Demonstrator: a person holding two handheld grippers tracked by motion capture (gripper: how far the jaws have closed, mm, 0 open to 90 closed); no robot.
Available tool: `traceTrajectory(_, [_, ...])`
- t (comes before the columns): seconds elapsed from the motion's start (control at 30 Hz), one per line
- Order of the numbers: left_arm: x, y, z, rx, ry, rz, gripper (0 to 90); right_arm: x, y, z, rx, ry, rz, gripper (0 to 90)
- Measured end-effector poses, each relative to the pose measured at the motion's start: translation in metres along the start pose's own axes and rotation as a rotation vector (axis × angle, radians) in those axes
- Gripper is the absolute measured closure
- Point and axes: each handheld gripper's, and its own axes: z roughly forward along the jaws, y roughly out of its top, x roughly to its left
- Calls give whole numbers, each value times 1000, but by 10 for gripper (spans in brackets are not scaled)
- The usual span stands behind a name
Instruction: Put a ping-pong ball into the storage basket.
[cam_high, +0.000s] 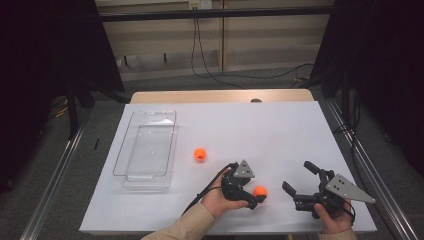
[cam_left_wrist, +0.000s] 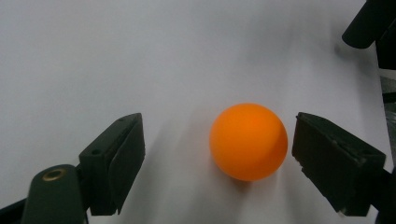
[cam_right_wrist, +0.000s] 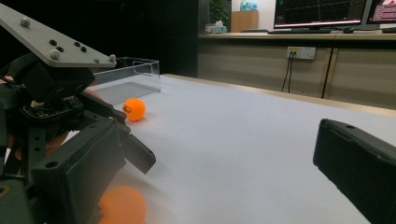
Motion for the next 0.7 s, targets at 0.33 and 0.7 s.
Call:
traceTrajectory(0.33, [-1,0,1,13,-15,2,203,0,0,-1,-4,-4,2,6])
traceTrajectory(0.7, [0,0,4,22,-32,4,284,0,0,-1,-3,-3,2,7])
